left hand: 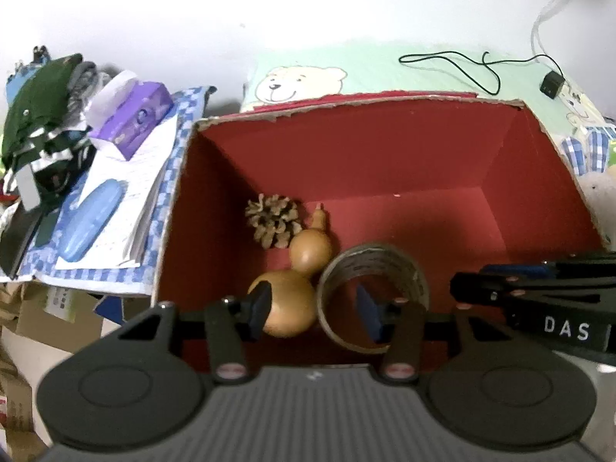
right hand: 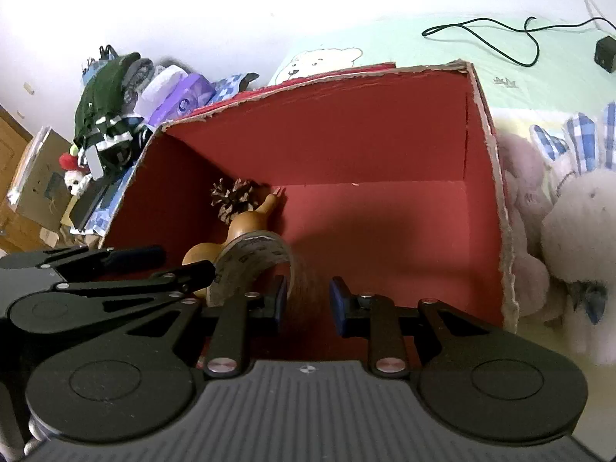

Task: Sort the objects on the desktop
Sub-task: 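Withdraw the right gripper up out of the red box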

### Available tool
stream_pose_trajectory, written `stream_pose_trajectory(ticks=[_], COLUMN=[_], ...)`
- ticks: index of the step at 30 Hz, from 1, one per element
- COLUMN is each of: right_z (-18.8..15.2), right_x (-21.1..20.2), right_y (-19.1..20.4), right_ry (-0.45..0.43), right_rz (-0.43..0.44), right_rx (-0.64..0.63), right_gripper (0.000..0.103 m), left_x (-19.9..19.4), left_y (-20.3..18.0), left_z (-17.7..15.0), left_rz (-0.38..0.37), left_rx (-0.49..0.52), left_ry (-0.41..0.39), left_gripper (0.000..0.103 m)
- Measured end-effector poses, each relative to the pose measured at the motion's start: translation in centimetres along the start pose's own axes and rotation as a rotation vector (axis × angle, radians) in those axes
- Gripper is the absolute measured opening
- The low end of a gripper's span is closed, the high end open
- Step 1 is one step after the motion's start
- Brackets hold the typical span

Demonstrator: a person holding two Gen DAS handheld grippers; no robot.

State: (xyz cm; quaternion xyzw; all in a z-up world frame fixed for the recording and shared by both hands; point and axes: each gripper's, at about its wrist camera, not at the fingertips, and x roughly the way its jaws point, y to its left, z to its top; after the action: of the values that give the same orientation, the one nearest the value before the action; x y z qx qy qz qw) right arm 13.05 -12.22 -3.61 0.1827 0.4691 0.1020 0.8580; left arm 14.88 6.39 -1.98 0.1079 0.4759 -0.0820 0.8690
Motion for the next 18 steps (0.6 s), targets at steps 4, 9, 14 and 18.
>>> stream_pose_trajectory(ticks=[4,9,14,18], right_z=[-0.5,-1.1,-1.5,-1.6], right_x=[-0.5,-0.6,-0.9,-0.9], right_y=[0.1,0.0,0.3,0.3], right_ry=[-0.008,-0.006,-0.018,-0.027], right_rz=[0.001,0.005,-0.003,-0.004], right_rx=[-0.001,-0.002,-0.038,-0.052], right_gripper=[0.027,0.027,0.027,0.027], left_x=[-0.6,-0.7,-0.5,-0.1], left_y=[-0.2,-0.5,-0.7,-0.7], left_z=[-0.5,-1.0,-1.4,-1.4], left_rz=[0.03,0.04,0.047,0.046], left_rx=[-0.015,-0.041,-0.067,-0.092], left_ry=[-0.01,0.002,0.015,0.029], left_gripper=[0.057,0.062,0.071,0.074])
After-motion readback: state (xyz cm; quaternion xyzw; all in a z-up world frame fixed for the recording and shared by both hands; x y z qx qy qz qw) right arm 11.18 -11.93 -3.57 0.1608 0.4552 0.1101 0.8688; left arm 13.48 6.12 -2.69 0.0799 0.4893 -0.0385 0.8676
